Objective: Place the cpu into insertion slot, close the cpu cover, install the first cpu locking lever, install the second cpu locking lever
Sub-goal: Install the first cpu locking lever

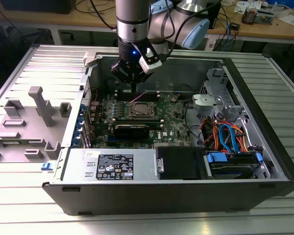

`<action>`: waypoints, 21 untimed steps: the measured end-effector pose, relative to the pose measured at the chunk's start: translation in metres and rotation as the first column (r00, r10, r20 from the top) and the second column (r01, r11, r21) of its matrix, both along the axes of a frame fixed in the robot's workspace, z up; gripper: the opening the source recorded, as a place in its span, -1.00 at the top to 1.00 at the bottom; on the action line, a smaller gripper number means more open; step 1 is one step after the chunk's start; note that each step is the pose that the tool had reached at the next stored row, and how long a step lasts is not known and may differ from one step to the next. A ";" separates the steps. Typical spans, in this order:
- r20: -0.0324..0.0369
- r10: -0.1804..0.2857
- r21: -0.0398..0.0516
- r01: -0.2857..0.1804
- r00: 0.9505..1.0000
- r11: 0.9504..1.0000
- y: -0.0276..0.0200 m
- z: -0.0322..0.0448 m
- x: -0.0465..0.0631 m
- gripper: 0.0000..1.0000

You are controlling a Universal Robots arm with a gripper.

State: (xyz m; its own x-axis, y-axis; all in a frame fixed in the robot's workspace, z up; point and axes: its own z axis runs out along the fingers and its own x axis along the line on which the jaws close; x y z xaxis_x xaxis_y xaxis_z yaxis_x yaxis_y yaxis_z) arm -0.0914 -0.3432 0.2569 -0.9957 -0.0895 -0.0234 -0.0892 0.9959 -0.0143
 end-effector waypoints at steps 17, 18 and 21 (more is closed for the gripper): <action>0.000 0.000 0.000 0.000 1.000 1.000 0.0004 -0.0021 0.006 0.79; 0.000 0.000 0.000 0.000 1.000 1.000 0.0005 -0.0024 0.006 0.79; 0.000 0.000 -0.001 0.000 1.000 1.000 0.0017 -0.0047 0.007 0.79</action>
